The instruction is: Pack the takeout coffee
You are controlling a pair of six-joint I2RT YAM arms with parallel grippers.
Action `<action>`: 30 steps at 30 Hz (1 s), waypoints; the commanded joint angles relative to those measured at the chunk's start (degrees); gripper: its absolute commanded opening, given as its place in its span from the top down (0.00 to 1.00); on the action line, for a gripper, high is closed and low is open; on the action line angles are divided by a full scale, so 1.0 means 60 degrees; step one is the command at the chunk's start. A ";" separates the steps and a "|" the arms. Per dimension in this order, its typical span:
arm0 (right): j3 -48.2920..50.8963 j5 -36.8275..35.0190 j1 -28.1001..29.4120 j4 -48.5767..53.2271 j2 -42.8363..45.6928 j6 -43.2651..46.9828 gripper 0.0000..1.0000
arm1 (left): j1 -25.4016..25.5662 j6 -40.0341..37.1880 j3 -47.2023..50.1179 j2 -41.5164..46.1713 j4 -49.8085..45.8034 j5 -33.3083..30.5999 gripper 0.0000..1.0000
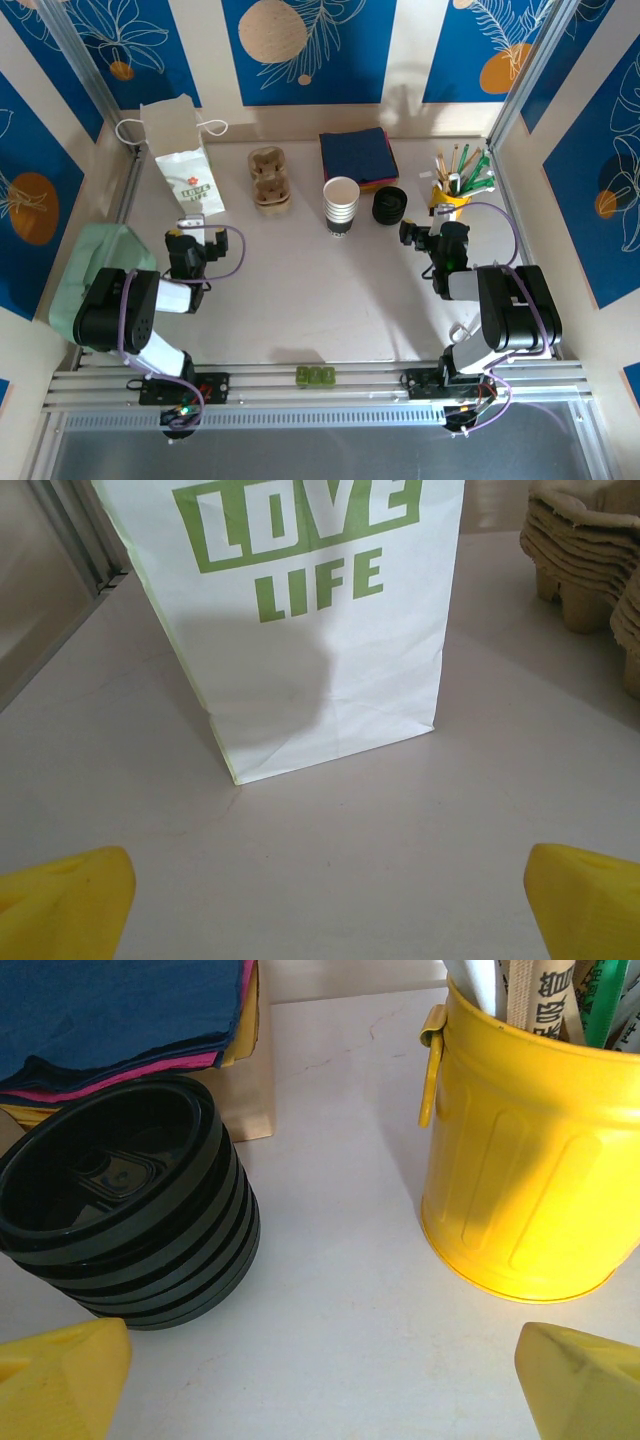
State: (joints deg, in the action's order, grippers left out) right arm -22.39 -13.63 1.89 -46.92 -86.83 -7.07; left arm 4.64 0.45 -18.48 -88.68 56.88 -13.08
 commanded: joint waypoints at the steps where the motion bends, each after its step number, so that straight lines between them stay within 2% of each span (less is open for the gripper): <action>1: 0.0121 -0.0303 0.0134 -0.0248 0.0405 0.0065 0.01 | 0.0038 -0.0099 0.0057 0.0742 -0.0162 -0.0187 0.01; 3: 0.0174 -0.0438 0.0196 0.0167 0.0923 0.0088 0.01 | 0.0046 0.0006 0.0176 0.1385 -0.0618 -0.0449 0.01; 7: -0.0028 -0.1189 0.0137 0.2195 0.2459 -0.0613 0.01 | 0.0038 0.0445 0.0234 0.3022 -0.2146 -0.0601 0.01; 10: -0.0190 -0.1603 0.0161 0.3832 0.3750 -0.1115 0.01 | 0.0059 0.1315 0.0245 0.4493 -0.3388 -0.0789 0.01; 13: -0.1137 -0.1671 0.0061 0.6897 0.5108 -0.2751 0.01 | 0.0090 0.2371 -0.0515 0.5887 -0.6046 -0.0799 0.01; 16: -0.2631 -0.0700 -0.0083 1.0037 0.5644 -0.4225 0.00 | 0.0090 0.3888 -0.1688 0.6749 -0.9152 -0.0703 0.01; 20: -0.4782 0.0582 -0.0058 1.3254 0.5034 -0.5506 0.01 | 0.0090 0.4747 -0.3304 0.7145 -1.2433 -0.0069 0.01; 23: -0.5844 0.1613 0.0331 1.3946 0.4397 -0.5568 0.00 | 0.0090 0.5125 -0.4203 0.7299 -1.3822 0.0844 0.01; 28: -0.8132 0.1257 0.1956 1.5119 0.2689 -0.5445 0.02 | 0.0097 0.5539 -0.4774 0.7161 -1.3917 0.3748 0.01; 30: -0.9338 0.1047 0.2633 1.5675 0.1703 -0.5196 0.07 | 0.0138 0.5469 -0.4955 0.6972 -1.3872 0.4582 0.01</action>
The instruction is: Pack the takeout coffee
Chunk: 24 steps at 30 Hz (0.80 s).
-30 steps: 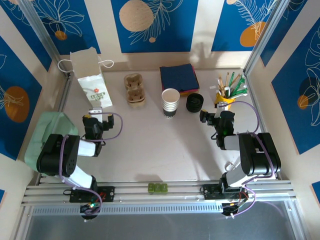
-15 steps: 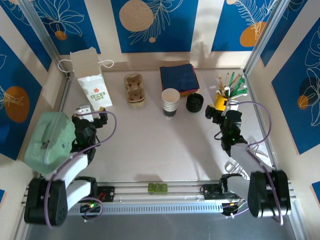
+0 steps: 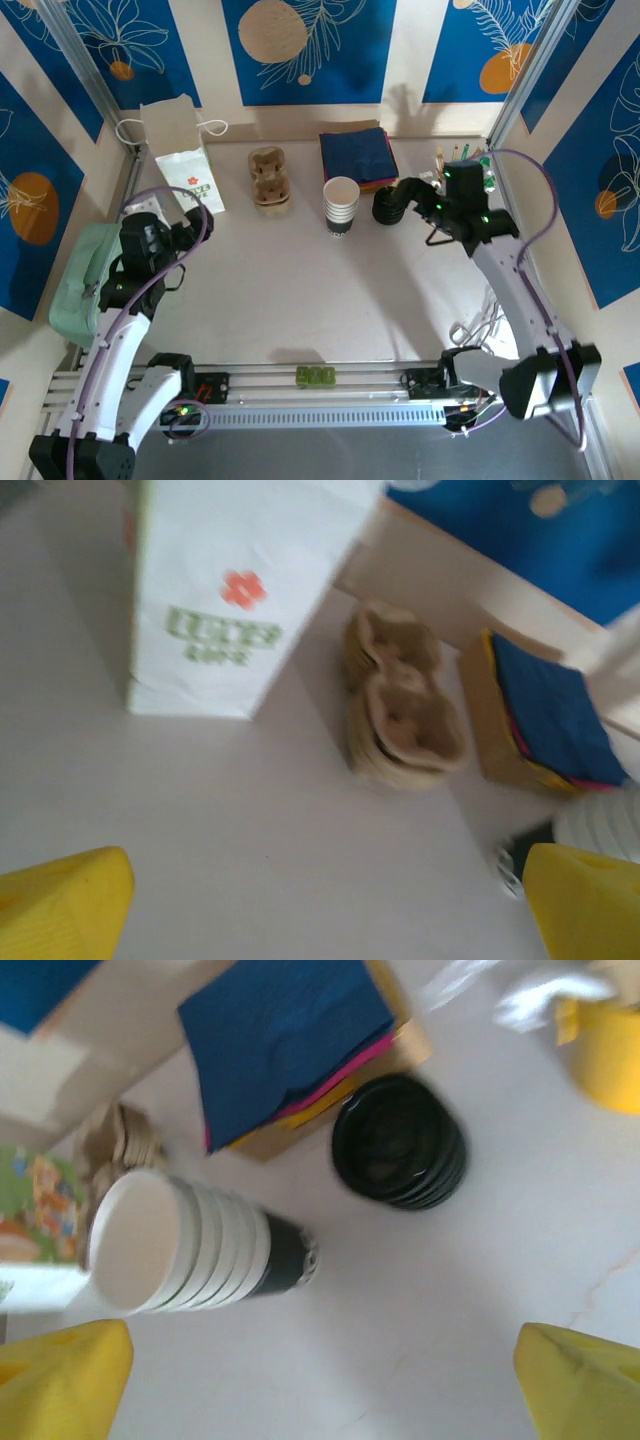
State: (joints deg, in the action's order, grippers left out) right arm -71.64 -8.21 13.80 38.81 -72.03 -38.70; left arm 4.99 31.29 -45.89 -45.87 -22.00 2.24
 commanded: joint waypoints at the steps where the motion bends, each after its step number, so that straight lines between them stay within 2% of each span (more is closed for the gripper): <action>1: -0.1709 0.0054 0.0905 0.1594 -0.1187 0.0176 0.09 | 0.0090 0.0240 -0.0482 -0.0210 -0.0736 0.2191 0.01; 3: -0.2772 -0.0490 0.1438 0.2076 -0.2057 0.0337 0.11 | 0.0112 0.0031 -0.0659 -0.0251 -0.0838 0.2413 0.01; 7: -0.4243 -0.1162 0.1907 0.2511 -0.3358 0.0568 0.15 | 0.0120 -0.0399 -0.0925 -0.0221 -0.1017 0.2532 0.01; 17: -0.6565 -0.1272 0.2105 0.3344 -0.5786 0.1073 0.30 | 0.0134 -0.0464 -0.0819 -0.0375 -0.0910 0.2540 0.01; 24: -0.7321 -0.1389 0.2087 0.3962 -0.6736 0.1235 0.42 | 0.0133 -0.0289 -0.0574 -0.0541 -0.0539 0.2779 0.01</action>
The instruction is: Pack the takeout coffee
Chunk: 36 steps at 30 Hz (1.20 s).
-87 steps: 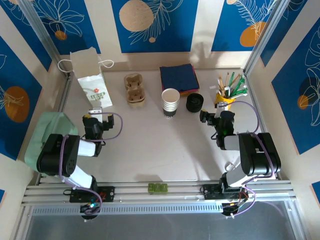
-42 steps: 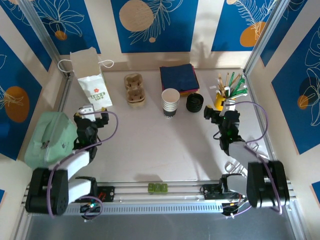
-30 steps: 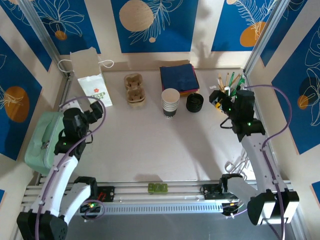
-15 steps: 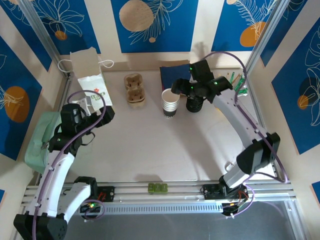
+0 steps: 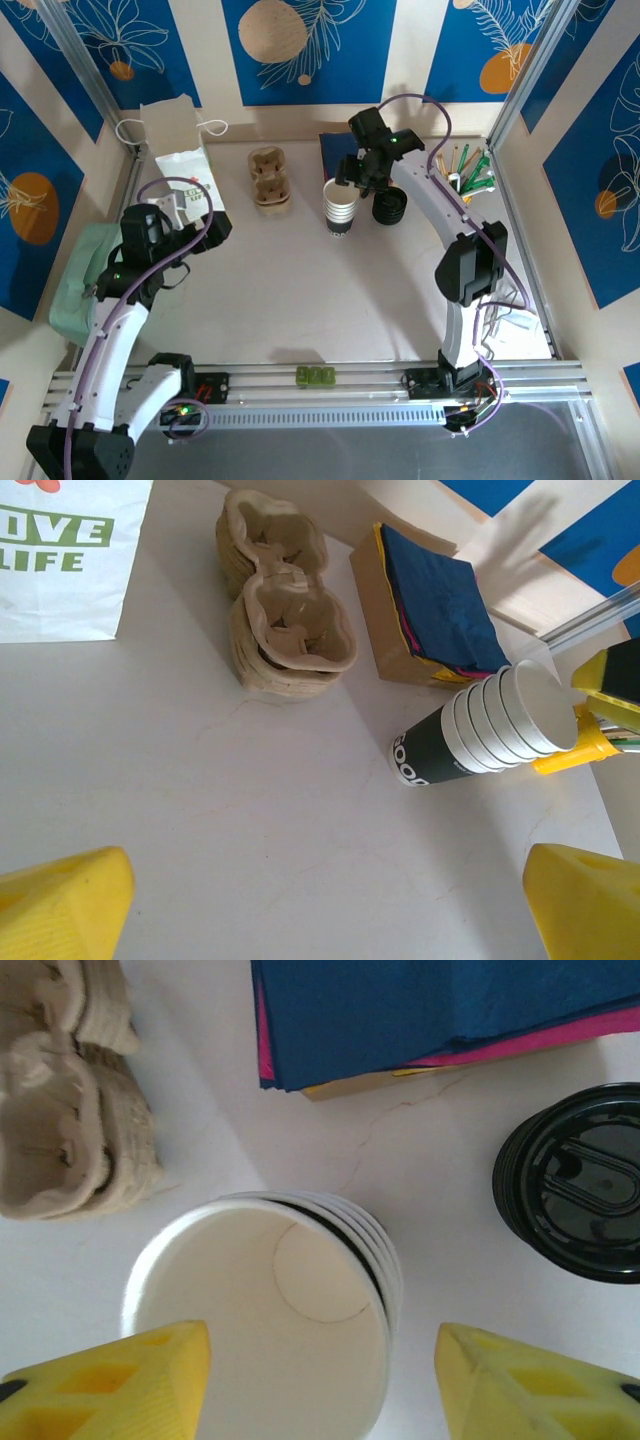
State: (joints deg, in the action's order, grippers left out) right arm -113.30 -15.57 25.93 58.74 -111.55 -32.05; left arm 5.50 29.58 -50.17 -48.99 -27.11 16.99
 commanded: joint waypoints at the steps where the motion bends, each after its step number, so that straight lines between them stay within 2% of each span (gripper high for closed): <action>1: -0.0345 -0.0171 0.0081 0.0630 -0.0184 0.0119 0.44 | 0.0050 0.0027 0.0172 -0.0057 0.0381 0.0359 0.01; 6: -0.0285 -0.0209 0.0087 0.0615 -0.0299 0.0125 0.55 | 0.0050 0.0116 0.0190 -0.0147 0.0516 0.0427 0.01; 9: -0.0276 -0.0102 0.0087 0.0560 -0.0332 0.0263 0.71 | 0.0049 0.0095 0.0188 -0.0140 0.0498 0.0420 0.01; 14: -0.0278 -0.0202 0.0087 0.0639 -0.0384 0.0239 0.78 | 0.0043 0.0138 0.0373 -0.0075 0.0457 0.0137 0.01; 28: -0.0307 -0.0296 0.0102 0.0748 -0.0488 0.0238 0.82 | 0.0048 0.0081 0.0467 0.0036 0.0394 -0.0053 0.01; 36: -0.0321 -0.0331 0.0106 0.0771 -0.0503 0.0230 0.89 | 0.0051 0.0112 0.0459 0.0048 0.0381 -0.0049 0.01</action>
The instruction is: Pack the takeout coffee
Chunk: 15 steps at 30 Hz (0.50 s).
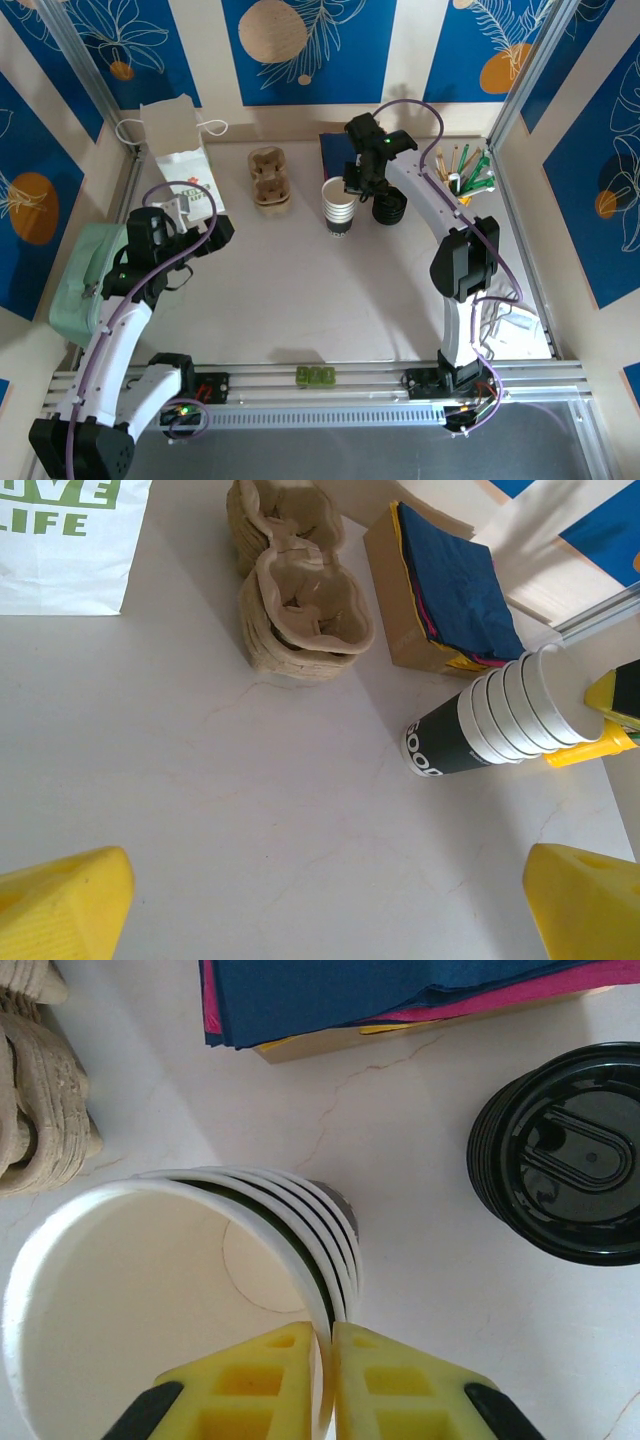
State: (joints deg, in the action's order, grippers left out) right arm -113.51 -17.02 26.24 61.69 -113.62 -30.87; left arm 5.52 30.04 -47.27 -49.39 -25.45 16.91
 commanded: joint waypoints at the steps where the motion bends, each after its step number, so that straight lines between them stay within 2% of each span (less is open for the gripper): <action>1: -0.0311 -0.0091 0.0051 0.0305 -0.0145 0.0032 0.90 | 0.0042 0.0045 -0.0047 0.0116 0.0098 -0.0048 0.01; 7: -0.0575 0.0019 0.0036 0.0495 -0.0032 0.0081 0.95 | 0.0047 0.0043 -0.0091 0.0101 0.0058 -0.0049 0.01; 15: -0.1063 0.0350 -0.0057 0.0785 0.0313 0.0069 0.95 | 0.0046 0.0011 -0.0237 0.0129 -0.0043 -0.0095 0.01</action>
State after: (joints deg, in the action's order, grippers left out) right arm -117.73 -16.95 26.20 64.53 -113.80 -30.83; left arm 5.52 30.02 -47.29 -49.39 -25.52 16.88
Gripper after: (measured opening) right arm 0.051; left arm 0.994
